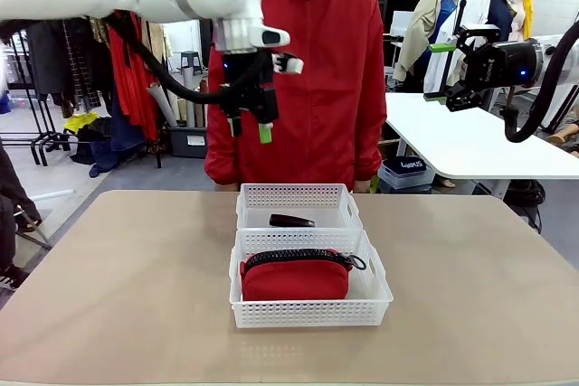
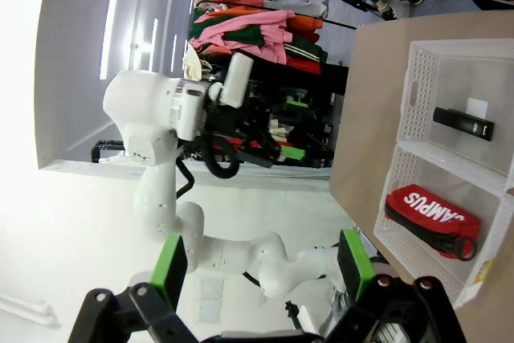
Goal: Distribute items into two baskets.
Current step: Place the picked Stapler into the Organizing basket as instructed by the person.
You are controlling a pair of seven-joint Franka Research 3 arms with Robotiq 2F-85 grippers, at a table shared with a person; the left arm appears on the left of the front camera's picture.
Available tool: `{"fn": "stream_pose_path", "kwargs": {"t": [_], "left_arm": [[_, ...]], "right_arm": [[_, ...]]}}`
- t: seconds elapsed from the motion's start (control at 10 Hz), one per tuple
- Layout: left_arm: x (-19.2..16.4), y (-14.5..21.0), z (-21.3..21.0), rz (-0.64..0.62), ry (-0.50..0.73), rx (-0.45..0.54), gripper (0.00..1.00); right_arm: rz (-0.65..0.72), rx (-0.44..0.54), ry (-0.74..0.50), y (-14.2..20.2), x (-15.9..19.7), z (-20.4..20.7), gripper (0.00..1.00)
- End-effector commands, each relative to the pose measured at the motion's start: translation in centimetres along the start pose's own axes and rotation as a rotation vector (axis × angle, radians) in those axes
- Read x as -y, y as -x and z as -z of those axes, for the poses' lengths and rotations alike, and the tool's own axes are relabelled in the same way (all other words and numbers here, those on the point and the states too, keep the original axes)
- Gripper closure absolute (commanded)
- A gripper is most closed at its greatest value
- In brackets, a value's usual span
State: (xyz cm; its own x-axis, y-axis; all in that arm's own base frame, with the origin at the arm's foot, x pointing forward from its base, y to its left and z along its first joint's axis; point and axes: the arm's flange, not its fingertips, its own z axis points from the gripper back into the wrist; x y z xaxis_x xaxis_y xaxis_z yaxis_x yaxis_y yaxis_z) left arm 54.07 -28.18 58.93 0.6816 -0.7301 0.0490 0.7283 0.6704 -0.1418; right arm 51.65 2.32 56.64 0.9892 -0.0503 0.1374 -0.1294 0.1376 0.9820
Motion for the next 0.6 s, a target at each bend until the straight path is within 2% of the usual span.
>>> {"fn": "stream_pose_path", "kwargs": {"t": [0.0, 0.1, 0.3, 0.4, 0.5], "left_arm": [[0.0, 5.6, -0.5, -0.182, -0.006, 0.169, 0.00], [0.4, 6.5, -0.9, -0.234, 0.019, 0.197, 0.00], [0.1, 6.7, -0.9, -0.250, 0.055, 0.215, 0.00], [0.3, 5.0, -0.8, -0.179, 0.072, 0.217, 0.00], [-0.6, 6.0, -3.0, -0.252, 0.045, 0.201, 0.00]], "right_arm": [[-0.003, 0.001, -0.003, 0.2, -0.2, 0.0, 0.00], [-0.003, 0.001, -0.003, 0.2, -0.2, 0.0, 0.00], [-0.003, 0.001, -0.003, 0.2, -0.2, 0.0, 0.00], [-0.003, 0.001, -0.003, 0.2, -0.2, 0.0, 0.00], [-0.003, 0.001, -0.003, 0.2, -0.2, 0.0, 0.00]]}}
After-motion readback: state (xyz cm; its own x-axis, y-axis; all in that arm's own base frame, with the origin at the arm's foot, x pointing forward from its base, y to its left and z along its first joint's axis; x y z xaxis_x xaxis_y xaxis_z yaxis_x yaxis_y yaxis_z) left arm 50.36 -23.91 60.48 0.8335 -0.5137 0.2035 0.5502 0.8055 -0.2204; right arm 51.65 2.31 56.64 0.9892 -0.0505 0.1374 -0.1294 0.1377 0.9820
